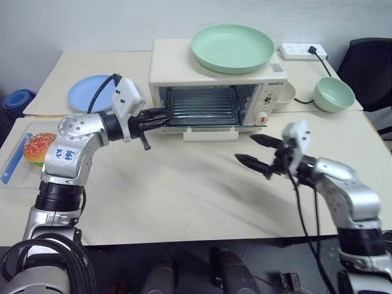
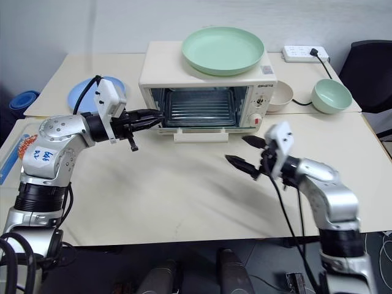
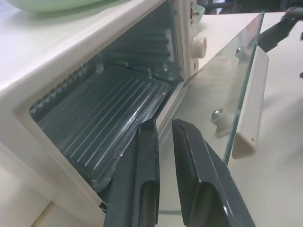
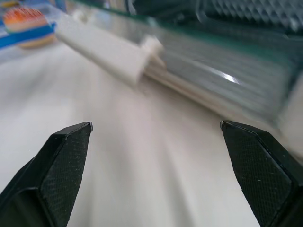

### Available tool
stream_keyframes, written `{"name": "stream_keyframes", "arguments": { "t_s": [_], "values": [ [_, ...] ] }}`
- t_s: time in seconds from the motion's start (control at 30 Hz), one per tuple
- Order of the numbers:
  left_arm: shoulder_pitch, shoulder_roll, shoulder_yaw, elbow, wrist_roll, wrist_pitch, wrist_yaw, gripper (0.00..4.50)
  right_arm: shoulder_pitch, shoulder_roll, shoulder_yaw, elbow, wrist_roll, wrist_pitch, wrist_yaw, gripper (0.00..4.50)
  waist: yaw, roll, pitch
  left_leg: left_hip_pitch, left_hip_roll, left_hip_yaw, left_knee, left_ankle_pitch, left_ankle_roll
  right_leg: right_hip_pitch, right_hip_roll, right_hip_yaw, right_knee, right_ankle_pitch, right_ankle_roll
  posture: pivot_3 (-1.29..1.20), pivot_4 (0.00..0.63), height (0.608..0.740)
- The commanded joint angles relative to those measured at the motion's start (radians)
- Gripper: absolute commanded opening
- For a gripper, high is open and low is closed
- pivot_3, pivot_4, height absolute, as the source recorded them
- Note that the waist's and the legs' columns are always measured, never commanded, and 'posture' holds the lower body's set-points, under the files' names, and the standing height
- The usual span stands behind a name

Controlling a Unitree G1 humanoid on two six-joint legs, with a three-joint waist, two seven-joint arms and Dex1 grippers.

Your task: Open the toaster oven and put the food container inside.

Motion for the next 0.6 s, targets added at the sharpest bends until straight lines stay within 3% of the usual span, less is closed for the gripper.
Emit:
{"name": "stream_keyframes", "arguments": {
  "t_s": [0.03,0.27,0.6],
  "values": [
    [0.038,0.010,0.012,-0.064,-0.003,0.009,-0.018,0.56,0.081,-0.076,-0.111,-0.151,0.135,0.067,0.062,4.50,-0.004,0.000,0.000,0.000,0.000,0.001,0.000,0.000,0.000,0.000,0.000,0.000,0.000,0.000,0.001,0.00,0.150,0.740],
    [0.195,0.035,0.031,-0.151,0.006,0.056,-0.004,0.56,0.156,-0.150,-0.187,-0.257,0.274,0.150,0.061,4.50,-0.014,-0.001,0.001,0.003,0.000,0.003,0.004,-0.001,0.001,0.001,0.001,0.001,-0.001,0.001,0.001,0.00,0.150,0.740],
    [0.322,-0.006,-0.008,-0.140,0.122,0.096,0.125,0.56,0.029,-0.133,-0.106,-0.228,0.306,0.151,0.036,4.50,-0.012,-0.001,0.001,0.005,0.000,0.004,0.006,0.001,0.003,0.004,0.004,0.002,0.000,0.001,0.002,0.00,0.150,0.740]
  ]
}}
